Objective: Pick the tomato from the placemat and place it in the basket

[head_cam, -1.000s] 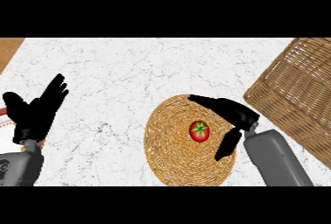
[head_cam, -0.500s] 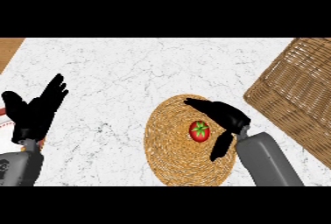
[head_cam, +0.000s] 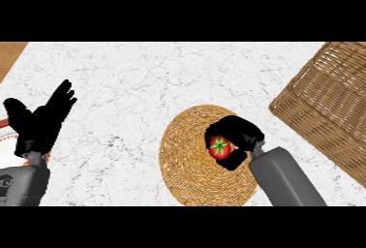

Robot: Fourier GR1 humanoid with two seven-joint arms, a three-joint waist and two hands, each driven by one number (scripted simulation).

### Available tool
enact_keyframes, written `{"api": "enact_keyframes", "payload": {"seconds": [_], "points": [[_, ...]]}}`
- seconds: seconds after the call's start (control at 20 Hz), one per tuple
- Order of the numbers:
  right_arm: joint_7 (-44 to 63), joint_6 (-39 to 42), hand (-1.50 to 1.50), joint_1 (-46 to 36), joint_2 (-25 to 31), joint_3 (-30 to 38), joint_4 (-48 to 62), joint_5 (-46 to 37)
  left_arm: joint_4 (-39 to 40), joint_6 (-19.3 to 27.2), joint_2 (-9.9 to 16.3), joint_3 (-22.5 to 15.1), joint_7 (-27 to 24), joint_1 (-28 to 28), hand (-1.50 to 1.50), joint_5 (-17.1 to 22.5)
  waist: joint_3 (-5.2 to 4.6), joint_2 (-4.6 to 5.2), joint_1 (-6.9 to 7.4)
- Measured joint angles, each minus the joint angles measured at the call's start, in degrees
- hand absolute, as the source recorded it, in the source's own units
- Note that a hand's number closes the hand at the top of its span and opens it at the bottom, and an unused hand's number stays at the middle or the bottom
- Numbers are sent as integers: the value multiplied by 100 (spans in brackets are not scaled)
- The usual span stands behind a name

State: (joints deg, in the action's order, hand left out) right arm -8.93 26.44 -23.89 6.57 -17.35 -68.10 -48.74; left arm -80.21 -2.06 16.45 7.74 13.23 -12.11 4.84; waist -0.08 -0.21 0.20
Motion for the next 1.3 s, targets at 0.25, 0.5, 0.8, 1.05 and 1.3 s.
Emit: {"api": "enact_keyframes", "payload": {"seconds": [0.25,0.5,0.8,1.05,1.3], "points": [[782,-489,150,156,-316,54,-76,-163,-87,8,-62,-5,-12,123,0,-52,-10,-24,-22],[2739,-1681,150,450,-554,270,-351,-167,-33,-3,-42,25,-32,169,0,-55,-10,-50,-87],[5177,-3166,150,480,-615,-923,-859,130,76,-47,-63,-2,-71,20,0,-56,-3,-17,63],[6040,-4744,150,209,-641,-1749,-1497,337,207,-110,-51,9,-138,-52,0,-47,7,1,105],[6708,-5577,150,-291,-637,-2297,-2129,-472,157,-53,-80,1,-52,-71,0,-68,4,-28,54]]}}
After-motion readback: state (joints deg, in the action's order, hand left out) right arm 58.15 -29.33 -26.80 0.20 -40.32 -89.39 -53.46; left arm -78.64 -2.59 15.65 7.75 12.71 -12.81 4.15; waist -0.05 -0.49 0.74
